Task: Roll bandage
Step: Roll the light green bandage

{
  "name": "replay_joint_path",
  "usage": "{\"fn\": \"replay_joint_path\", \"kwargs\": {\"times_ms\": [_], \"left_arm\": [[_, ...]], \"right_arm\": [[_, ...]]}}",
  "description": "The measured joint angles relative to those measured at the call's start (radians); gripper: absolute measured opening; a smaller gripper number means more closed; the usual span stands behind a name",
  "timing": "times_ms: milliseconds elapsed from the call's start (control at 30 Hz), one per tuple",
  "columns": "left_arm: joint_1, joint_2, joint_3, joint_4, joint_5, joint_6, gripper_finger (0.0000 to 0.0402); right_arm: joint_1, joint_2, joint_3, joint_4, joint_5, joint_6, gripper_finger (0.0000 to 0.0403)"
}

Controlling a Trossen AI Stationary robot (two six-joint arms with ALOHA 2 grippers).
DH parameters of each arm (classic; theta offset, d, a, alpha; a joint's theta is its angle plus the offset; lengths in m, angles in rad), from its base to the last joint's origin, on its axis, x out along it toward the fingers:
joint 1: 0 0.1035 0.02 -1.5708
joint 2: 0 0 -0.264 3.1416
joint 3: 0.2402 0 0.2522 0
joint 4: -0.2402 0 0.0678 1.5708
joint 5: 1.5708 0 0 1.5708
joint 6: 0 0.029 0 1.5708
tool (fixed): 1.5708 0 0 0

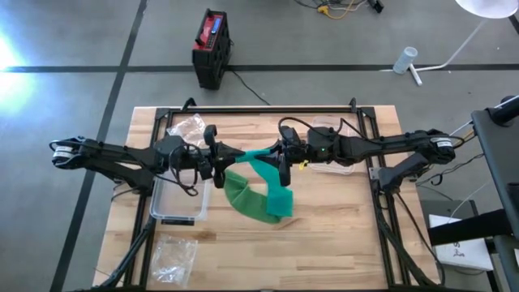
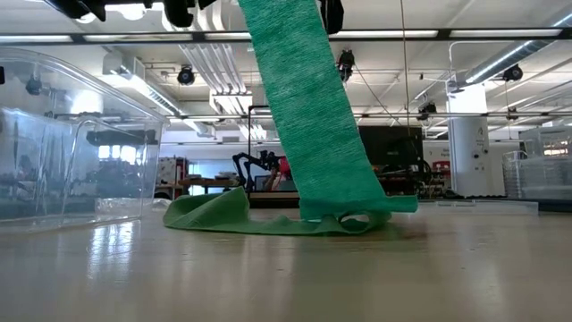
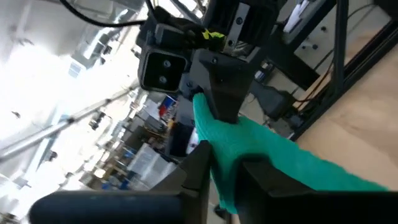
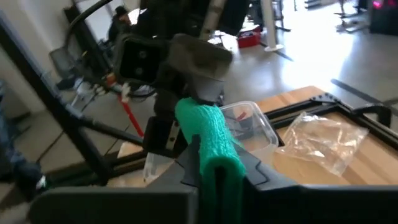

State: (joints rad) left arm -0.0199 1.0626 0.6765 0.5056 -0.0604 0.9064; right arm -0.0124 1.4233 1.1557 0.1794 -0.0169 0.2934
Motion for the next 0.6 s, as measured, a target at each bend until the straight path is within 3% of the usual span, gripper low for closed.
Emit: {"fn": "replay_joint_path", "kwargs": {"times_ms": [133, 433, 600], "left_arm": [[-0.002, -0.007, 0.001, -0.013, -0.021, -0.172, 0.0087], [-0.002, -0.037, 0.033, -0.115, -0.053, -0.531, 0.0166], [-0.003, -0.03, 0.087, -0.178, 0.007, -0.599, 0.022]], "right_arm": [[-0.002, -0.034, 0.0, -0.029, -0.036, -0.086, 0.0008], [-0.002, -0.101, 0.001, -0.103, -0.036, -0.328, 0.0018], [-0.002, -0.099, 0.001, -0.084, -0.036, -0.426, 0.0012]]}}
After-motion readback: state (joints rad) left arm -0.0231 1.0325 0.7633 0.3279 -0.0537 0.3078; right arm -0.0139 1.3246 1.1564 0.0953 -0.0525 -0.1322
